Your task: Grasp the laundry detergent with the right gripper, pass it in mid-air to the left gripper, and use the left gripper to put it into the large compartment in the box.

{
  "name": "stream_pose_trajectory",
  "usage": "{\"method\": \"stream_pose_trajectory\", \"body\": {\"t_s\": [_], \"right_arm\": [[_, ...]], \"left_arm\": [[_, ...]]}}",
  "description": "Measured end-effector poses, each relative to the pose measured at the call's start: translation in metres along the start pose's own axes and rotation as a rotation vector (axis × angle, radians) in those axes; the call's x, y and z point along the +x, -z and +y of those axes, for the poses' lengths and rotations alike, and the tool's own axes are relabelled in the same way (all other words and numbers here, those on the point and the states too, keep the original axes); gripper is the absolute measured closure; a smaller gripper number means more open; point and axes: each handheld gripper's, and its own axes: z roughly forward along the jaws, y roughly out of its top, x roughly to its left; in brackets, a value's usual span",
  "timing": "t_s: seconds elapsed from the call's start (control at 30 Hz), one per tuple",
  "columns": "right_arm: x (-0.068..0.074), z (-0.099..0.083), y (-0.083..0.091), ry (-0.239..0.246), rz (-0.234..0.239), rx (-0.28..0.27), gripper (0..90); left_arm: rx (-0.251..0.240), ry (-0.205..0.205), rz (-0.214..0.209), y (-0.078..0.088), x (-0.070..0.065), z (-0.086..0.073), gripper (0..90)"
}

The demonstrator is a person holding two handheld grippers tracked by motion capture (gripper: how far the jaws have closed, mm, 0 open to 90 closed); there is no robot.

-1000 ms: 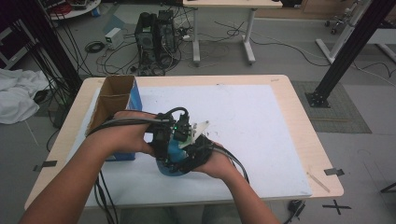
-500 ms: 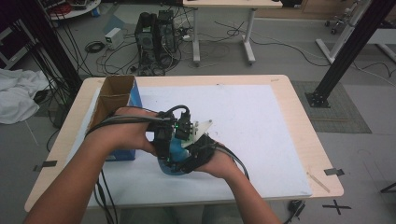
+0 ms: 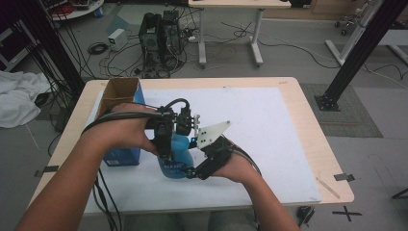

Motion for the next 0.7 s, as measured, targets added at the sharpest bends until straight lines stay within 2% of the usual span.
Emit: {"method": "stream_pose_trajectory", "body": {"t_s": [0.03,0.07,0.13,0.17,0.23,0.3,0.37,0.4,0.43,0.53,0.57,0.6,0.67,0.7], "right_arm": [[0.000,0.001,0.003,0.005,-0.005,0.012,20.8],[-0.001,0.002,0.007,-0.003,-0.009,0.035,14.4],[-0.001,0.003,0.009,0.008,-0.015,0.046,13.7],[0.000,0.004,0.012,-0.004,-0.015,0.049,13.7],[-0.001,0.005,0.018,0.003,-0.026,0.062,13.7],[-0.008,0.005,0.025,0.084,-0.054,0.102,13.6],[-0.008,0.007,0.033,0.080,-0.056,0.123,13.5],[-0.009,0.008,0.035,0.098,-0.062,0.126,13.4],[-0.005,0.009,0.041,0.025,-0.087,0.174,13.3],[-0.005,0.012,0.049,0.036,-0.095,0.191,12.4],[-0.004,0.013,0.052,0.009,-0.091,0.201,12.2],[-0.004,0.013,0.054,0.012,-0.088,0.213,12.2],[-0.005,0.013,0.058,0.011,-0.080,0.225,12.2],[-0.005,0.013,0.060,0.014,-0.093,0.229,12.2]], "left_arm": [[-0.001,0.010,0.005,0.003,0.001,-0.002,39.2],[0.000,0.022,0.008,0.006,0.002,-0.004,39.2],[0.005,0.056,0.005,0.012,0.004,-0.009,39.2],[0.010,0.072,0.010,0.017,0.005,-0.012,39.2],[0.022,0.090,0.012,0.024,0.007,-0.016,39.1],[0.024,0.113,0.025,0.031,0.009,-0.020,39.2],[0.024,0.141,0.030,0.040,0.012,-0.025,39.1],[0.024,0.150,0.026,0.044,0.013,-0.028,39.1],[0.019,0.165,0.033,0.049,0.015,-0.031,39.1],[0.005,0.218,0.030,0.064,0.021,-0.041,39.1],[-0.004,0.242,0.028,0.071,0.023,-0.046,39.1],[-0.019,0.261,0.029,0.074,0.024,-0.049,39.1],[-0.016,0.293,0.034,0.084,0.028,-0.057,39.1],[-0.017,0.304,0.034,0.087,0.030,-0.060,39.1]]}}
